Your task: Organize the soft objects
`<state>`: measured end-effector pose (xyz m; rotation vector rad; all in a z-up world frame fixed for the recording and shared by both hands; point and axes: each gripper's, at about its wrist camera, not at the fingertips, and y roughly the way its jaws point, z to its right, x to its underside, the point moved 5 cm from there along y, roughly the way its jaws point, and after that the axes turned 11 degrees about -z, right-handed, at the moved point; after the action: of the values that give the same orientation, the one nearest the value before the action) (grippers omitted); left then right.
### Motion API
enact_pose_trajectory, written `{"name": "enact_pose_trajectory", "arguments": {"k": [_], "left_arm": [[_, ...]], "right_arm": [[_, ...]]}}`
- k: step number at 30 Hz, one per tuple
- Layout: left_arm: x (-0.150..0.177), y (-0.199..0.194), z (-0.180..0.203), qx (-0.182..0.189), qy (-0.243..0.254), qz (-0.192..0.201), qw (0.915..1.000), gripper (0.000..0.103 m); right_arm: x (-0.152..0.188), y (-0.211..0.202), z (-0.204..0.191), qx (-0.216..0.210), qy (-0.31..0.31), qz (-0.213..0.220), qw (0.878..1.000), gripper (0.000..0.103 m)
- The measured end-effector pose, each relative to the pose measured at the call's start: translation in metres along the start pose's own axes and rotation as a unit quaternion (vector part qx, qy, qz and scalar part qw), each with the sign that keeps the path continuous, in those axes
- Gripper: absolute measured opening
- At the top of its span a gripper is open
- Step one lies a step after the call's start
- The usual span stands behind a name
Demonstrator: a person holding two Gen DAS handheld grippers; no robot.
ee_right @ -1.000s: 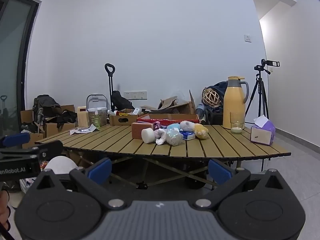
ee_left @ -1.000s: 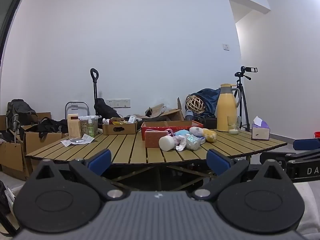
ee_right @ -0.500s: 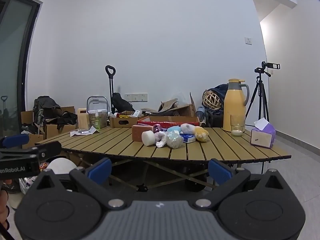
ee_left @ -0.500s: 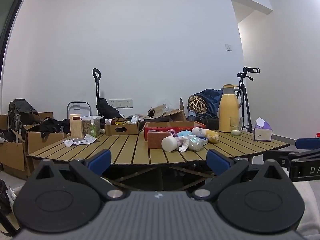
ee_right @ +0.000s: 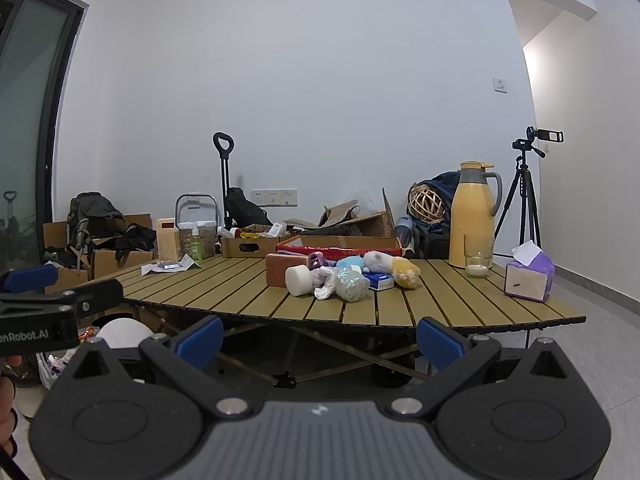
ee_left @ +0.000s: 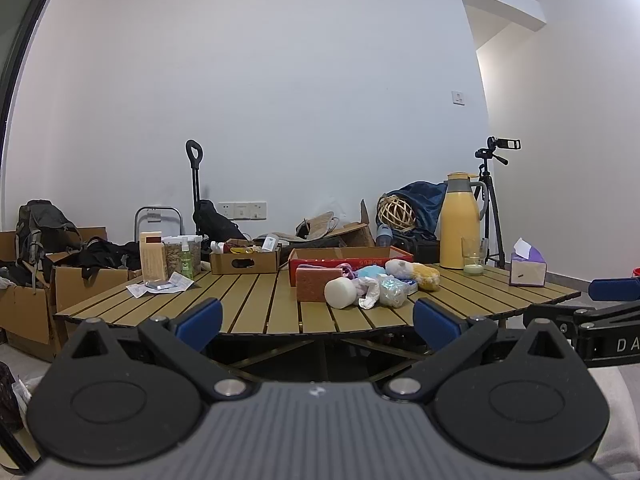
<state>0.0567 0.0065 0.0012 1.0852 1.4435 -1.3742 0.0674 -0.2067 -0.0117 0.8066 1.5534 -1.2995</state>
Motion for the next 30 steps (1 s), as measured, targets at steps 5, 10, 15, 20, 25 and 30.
{"name": "enact_pose_trajectory", "arguments": {"k": [5, 10, 15, 20, 25, 30], "left_arm": [[-0.0007, 0.0000, 0.0001, 0.000, 0.000, 0.000, 1.0000, 0.103], [-0.0004, 0.0001, 0.0001, 0.000, -0.001, 0.000, 1.0000, 0.103], [-0.0005, 0.0001, 0.0005, 0.000, -0.001, 0.000, 1.0000, 0.103], [-0.0007, 0.0000, 0.0005, 0.000, -0.001, 0.000, 1.0000, 0.103], [-0.0013, -0.0003, 0.0006, 0.000, -0.001, 0.000, 1.0000, 0.103], [-0.0029, -0.0033, 0.0019, 0.000, -0.001, 0.001, 1.0000, 0.103]], "right_arm": [[-0.0004, 0.0000, -0.0001, 0.000, 0.000, 0.001, 1.000, 0.103], [0.0005, -0.0002, -0.0006, 0.000, 0.000, 0.001, 1.000, 0.103], [0.0008, -0.0004, -0.0003, -0.002, 0.001, -0.001, 1.000, 0.103], [0.0016, -0.0012, -0.0004, -0.002, 0.002, 0.000, 1.000, 0.103], [0.0006, -0.0014, 0.0004, -0.002, 0.003, 0.002, 1.000, 0.103], [0.0003, -0.0014, 0.0002, -0.002, 0.002, 0.002, 1.000, 0.103]]}}
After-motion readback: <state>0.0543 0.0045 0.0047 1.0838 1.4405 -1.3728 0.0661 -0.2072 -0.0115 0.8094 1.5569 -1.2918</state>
